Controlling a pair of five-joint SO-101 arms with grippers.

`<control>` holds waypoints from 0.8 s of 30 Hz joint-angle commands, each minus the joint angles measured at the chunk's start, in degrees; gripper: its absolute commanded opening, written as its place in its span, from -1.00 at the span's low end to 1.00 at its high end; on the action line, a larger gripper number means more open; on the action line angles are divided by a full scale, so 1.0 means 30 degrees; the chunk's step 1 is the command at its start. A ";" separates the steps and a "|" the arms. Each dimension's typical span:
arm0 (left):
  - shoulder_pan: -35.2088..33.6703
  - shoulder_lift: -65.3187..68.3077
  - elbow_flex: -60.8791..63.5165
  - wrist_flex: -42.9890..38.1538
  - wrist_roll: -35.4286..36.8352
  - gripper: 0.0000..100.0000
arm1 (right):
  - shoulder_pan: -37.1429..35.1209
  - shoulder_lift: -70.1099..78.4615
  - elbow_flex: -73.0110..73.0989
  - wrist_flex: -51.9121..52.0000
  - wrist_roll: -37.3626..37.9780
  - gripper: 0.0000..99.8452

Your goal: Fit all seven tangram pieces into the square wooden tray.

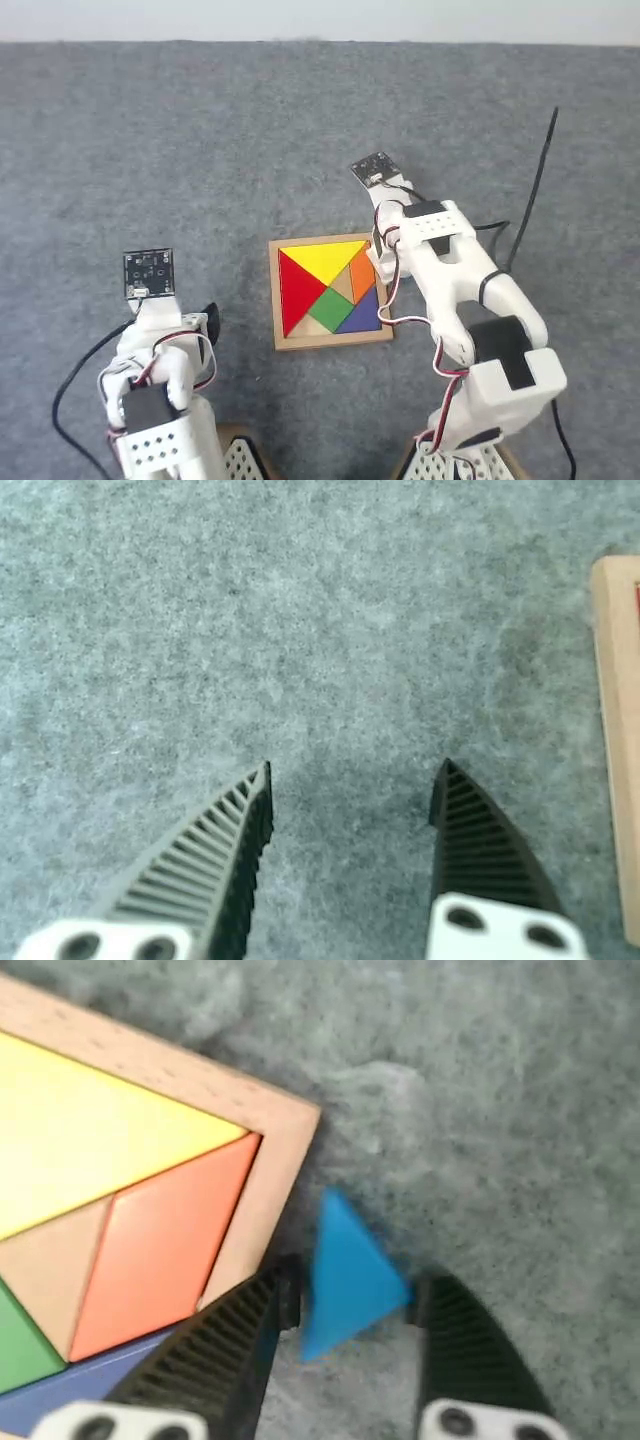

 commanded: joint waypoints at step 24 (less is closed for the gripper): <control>-0.0117 -0.0293 -0.0161 0.0088 0.0176 -0.51 | -0.6022 -0.7077 0.0059 0.4586 0.5363 -0.72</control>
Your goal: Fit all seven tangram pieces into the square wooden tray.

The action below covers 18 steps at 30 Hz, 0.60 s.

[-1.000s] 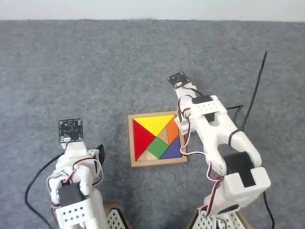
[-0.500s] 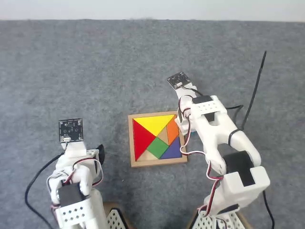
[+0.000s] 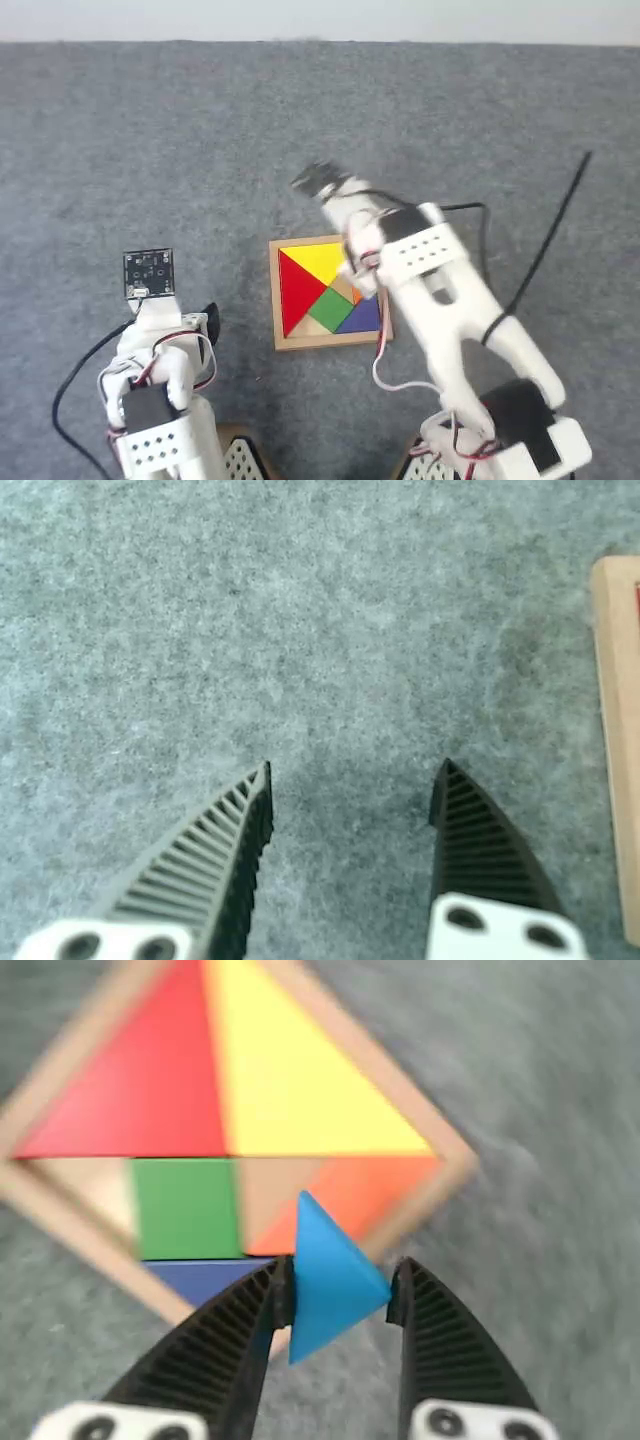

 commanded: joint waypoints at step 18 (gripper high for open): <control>-0.0117 -0.0293 -0.0161 0.0088 0.0176 -0.51 | -0.7106 0.3648 0.0908 -0.2769 0.5451 -0.72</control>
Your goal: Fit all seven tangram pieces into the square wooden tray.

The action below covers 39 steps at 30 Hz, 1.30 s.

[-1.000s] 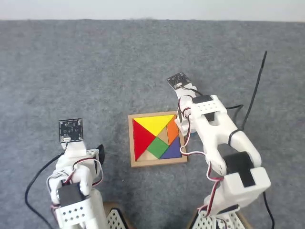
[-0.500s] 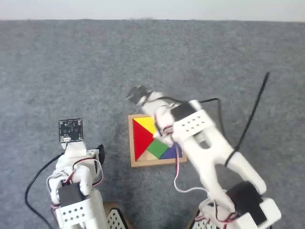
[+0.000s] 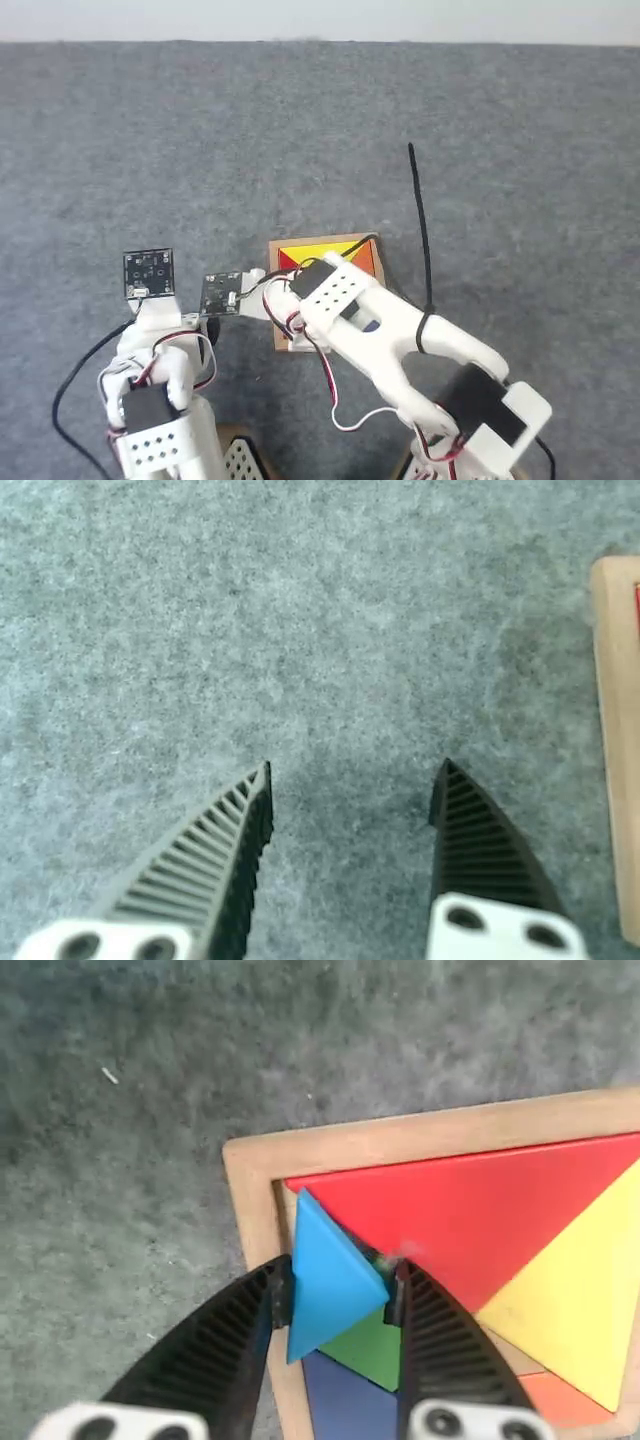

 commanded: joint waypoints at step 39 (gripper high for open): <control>-0.0117 -0.0293 -0.0161 0.0088 0.0176 -0.51 | 0.5143 -1.2410 0.3634 0.2916 -0.4513 -0.71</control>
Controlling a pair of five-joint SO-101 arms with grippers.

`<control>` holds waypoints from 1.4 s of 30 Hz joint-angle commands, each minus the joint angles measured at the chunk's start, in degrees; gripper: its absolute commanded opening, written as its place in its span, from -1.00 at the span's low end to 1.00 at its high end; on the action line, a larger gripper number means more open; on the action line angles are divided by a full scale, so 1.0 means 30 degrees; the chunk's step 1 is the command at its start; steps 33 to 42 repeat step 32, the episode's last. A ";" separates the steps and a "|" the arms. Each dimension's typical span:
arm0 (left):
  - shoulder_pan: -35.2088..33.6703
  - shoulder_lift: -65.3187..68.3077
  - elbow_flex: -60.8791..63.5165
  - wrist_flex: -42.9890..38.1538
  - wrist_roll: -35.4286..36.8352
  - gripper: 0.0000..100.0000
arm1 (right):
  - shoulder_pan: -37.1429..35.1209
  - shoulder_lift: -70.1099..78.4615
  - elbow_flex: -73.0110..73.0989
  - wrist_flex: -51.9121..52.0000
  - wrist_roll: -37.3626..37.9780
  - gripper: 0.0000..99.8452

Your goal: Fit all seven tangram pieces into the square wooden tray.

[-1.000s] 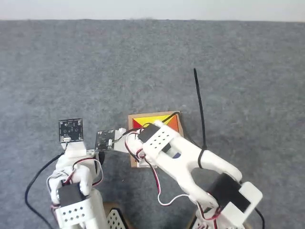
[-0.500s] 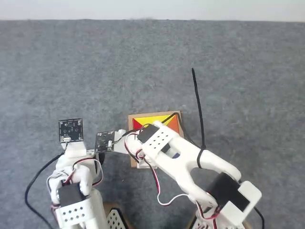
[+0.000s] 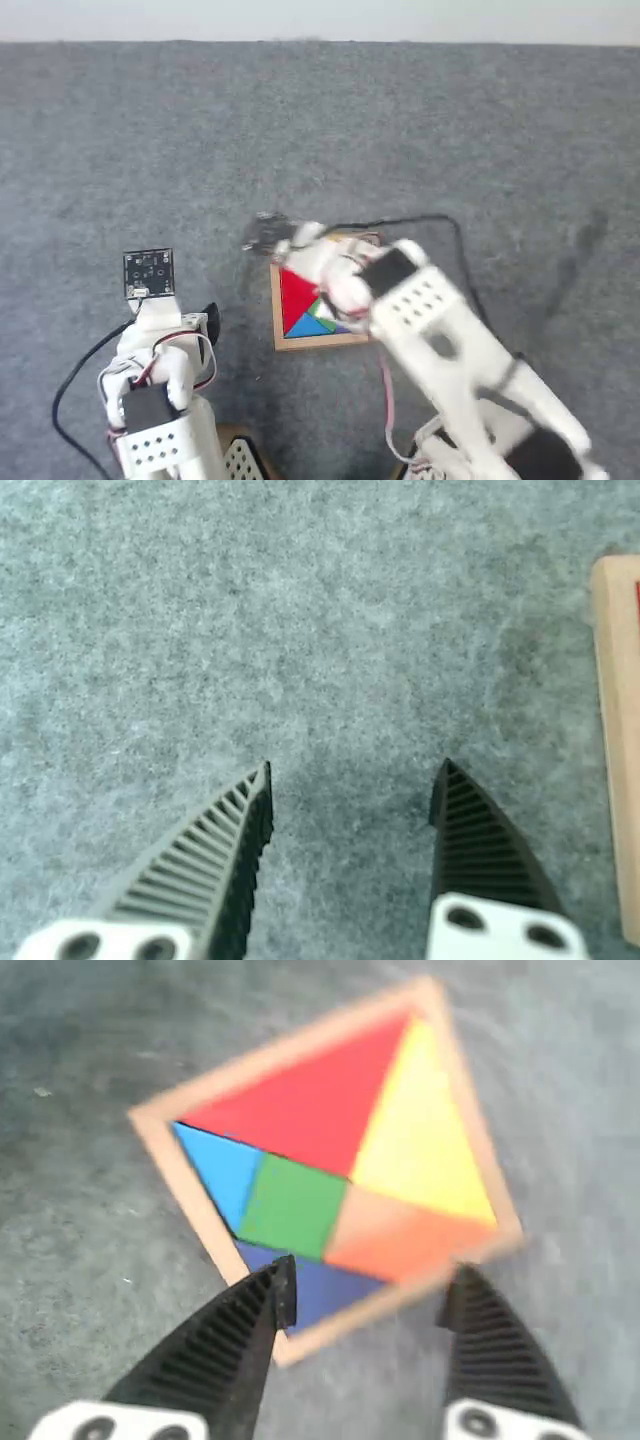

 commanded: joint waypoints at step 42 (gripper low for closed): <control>-0.0117 -0.0293 -0.0161 0.0088 0.0176 -0.51 | 1.0974 -2.6212 2.0161 -0.3385 -0.4864 -0.98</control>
